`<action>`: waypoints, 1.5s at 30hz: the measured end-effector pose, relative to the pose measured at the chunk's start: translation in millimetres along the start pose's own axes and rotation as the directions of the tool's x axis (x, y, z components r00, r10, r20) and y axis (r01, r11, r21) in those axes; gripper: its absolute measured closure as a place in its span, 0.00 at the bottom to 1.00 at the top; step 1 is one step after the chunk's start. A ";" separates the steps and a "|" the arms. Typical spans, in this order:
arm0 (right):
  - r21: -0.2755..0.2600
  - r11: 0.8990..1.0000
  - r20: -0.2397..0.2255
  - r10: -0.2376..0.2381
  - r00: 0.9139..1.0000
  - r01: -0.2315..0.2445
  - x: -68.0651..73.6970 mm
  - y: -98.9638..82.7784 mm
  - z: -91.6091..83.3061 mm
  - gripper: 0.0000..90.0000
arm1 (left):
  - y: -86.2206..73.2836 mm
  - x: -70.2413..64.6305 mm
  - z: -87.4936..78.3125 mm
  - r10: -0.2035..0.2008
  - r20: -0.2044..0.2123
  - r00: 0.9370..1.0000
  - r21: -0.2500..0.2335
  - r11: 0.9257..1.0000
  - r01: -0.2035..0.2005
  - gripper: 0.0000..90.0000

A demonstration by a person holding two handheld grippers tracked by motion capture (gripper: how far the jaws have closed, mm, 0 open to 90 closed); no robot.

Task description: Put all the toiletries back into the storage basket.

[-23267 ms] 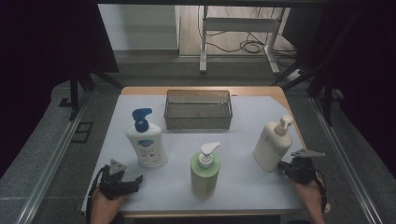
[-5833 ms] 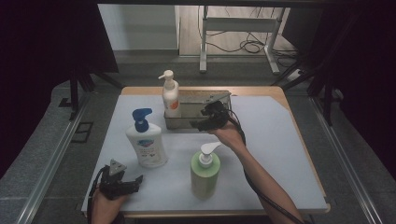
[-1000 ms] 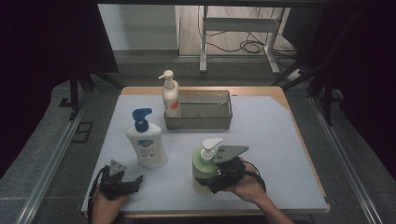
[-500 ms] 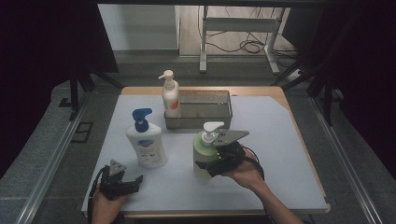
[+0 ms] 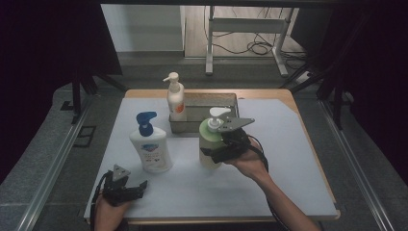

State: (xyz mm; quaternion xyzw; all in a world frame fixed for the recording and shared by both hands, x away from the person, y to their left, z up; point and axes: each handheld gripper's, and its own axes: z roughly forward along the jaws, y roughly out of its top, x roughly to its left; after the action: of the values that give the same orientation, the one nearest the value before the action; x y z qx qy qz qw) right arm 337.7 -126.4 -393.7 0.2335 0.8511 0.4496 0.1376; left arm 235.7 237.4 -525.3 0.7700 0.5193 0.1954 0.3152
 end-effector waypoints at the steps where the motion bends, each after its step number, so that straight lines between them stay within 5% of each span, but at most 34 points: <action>1: -0.001 1.000 0.004 0.001 1.000 -0.001 -1.2 1.6 0.4 0.13 | 0.0 0.1 -0.1 0.001 0.000 1.000 0.001 1.000 -0.001 0.14; 18: -0.017 0.999 0.061 0.036 0.998 -0.035 -21.7 28.6 9.7 0.13 | 0.0 0.0 0.0 -0.002 0.000 1.000 0.000 1.000 0.002 0.14; 45: -0.028 0.996 0.163 0.093 0.982 -0.089 -51.3 63.6 24.3 0.14 | 0.0 -0.1 0.0 -0.003 0.000 1.000 0.000 1.000 0.003 0.14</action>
State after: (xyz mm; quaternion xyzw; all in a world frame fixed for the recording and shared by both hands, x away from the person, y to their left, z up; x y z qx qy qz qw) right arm 409.6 -105.1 -353.2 0.3069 0.8208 0.4433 0.1888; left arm 235.6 237.4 -525.3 0.7693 0.5203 0.1947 0.3154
